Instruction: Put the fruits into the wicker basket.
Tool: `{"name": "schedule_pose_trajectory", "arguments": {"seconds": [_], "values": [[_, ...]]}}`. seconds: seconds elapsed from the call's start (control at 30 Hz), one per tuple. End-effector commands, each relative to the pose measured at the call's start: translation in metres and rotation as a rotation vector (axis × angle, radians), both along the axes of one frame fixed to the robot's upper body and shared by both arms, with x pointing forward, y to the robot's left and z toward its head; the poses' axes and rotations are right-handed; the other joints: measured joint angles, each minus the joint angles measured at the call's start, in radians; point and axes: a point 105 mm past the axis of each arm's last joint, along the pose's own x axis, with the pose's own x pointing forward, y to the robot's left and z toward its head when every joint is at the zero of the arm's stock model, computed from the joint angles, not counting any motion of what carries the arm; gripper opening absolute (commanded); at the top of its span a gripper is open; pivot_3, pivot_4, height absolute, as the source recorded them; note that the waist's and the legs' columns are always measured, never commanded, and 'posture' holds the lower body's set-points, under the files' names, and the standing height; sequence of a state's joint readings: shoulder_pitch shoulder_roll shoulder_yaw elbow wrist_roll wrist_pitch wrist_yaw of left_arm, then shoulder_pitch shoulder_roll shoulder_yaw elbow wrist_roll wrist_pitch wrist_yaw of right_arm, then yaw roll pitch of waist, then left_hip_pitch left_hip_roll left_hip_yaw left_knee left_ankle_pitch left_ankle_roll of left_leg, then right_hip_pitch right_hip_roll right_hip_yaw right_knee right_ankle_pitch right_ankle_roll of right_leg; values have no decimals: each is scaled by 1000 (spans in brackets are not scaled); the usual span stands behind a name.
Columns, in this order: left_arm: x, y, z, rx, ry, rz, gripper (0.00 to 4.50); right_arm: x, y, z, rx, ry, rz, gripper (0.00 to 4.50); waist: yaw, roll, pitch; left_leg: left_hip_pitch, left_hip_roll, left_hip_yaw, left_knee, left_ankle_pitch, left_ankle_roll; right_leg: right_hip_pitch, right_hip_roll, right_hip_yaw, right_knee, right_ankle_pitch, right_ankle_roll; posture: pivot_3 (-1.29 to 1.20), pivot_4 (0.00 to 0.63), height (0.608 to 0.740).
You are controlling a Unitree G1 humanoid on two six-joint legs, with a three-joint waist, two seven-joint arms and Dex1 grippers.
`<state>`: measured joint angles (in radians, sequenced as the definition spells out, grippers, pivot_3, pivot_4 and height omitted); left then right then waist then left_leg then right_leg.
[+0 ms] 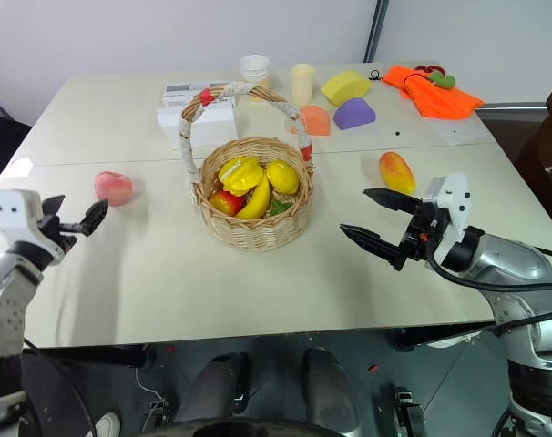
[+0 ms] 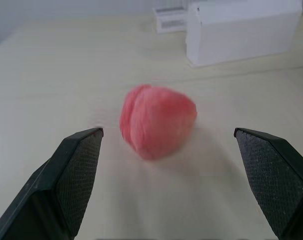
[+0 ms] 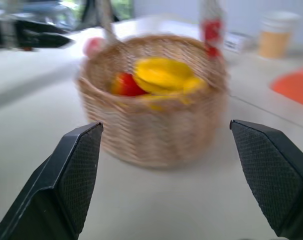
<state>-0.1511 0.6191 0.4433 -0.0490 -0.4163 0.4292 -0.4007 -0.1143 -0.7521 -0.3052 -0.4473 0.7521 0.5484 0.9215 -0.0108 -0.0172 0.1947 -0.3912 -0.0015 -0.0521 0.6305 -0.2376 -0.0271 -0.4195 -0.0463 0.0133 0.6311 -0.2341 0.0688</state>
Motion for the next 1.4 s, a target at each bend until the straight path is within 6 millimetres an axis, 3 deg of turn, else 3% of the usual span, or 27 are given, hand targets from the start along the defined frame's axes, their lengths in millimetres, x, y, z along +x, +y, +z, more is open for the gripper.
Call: {"name": "schedule_pose_trajectory", "arguments": {"seconds": [0.03, 0.13, 0.33, 0.63, 0.73, 0.8, 0.97, 1.07, 1.17, 1.3, 1.4], "values": [[17, 2, 11, 44, 20, 35, 4500, -17, 34, 20, -17, -49, 155, 4264, -1, 0, 0, 0, 0, 0, 0, 0, 0, 0, 0, 0, 0, 0, 0, 0, 150, 740], [33, -2, 15, 65, 48, 36, 4500, -18, 60, 29, -35, -113, 206, 4264, -4, -1, 1, 0, 0, 0, 0, 0, 0, 0, 1, 0, 0, 0, 1, 0, 150, 740], [54, -5, 12, 78, 95, 37, 4500, -14, 88, 46, 1, -186, 232, 4264, -1, -2, 1, -1, 0, 0, 0, 0, 0, -2, 1, 0, 0, 3, 2, 0, 150, 740], [65, -4, 1, 64, 176, 58, 4500, -16, 97, 46, 18, -200, 242, 4264, -1, -3, 1, -2, 0, -1, 0, 0, 0, -2, 0, -1, 0, 3, 2, 0, 150, 740], [67, -3, -1, 60, 183, 70, 3631, -16, 98, 45, 18, -201, 240, 4500, -2, -3, 1, -2, 0, -1, 0, 0, 0, -2, 0, -1, 1, 3, 2, 0, 150, 740], [68, -2, -2, 66, 194, 78, 2720, -16, 98, 46, 19, -206, 237, 4500, -2, -3, 1, -2, 0, -1, 0, 0, 0, -2, 0, -1, 1, 3, 2, 0, 150, 740], [62, 3, -1, 83, 205, 89, 2720, -13, 95, 48, 15, -222, 217, 4500, -2, -3, 1, -2, 0, -1, 0, 0, 0, -2, 0, -1, 1, 3, 2, 0, 150, 740], [51, 5, 20, 119, 123, 54, 2720, -9, 88, 50, -2, -237, 190, 4500, -7, -3, 1, -1, 0, -1, -1, 0, 0, -2, 0, 0, 1, 3, 2, 0, 150, 740], [30, -18, 48, 126, 25, -144, 2720, -2, 75, 55, -21, -252, 143, 4500, -3, -3, 1, -2, 1, -1, -1, 0, 0, -4, 0, 0, 1, 3, 2, 0, 150, 740], [-20, -85, 75, 58, -3, -612, 2720, 9, 53, 60, -47, -263, 81, 4500, 2, -4, 1, -3, 2, -1, -1, 0, 0, -5, -3, 0, 0, 1, -2, 0, 150, 740], [-37, -117, 86, 1, 10, -786, 2720, 16, 42, 60, -77, -269, 46, 4500, 4, -3, 1, -4, 1, 0, 0, 0, 0, -3, -4, 0, 0, 1, -2, 0, 150, 740]]}}
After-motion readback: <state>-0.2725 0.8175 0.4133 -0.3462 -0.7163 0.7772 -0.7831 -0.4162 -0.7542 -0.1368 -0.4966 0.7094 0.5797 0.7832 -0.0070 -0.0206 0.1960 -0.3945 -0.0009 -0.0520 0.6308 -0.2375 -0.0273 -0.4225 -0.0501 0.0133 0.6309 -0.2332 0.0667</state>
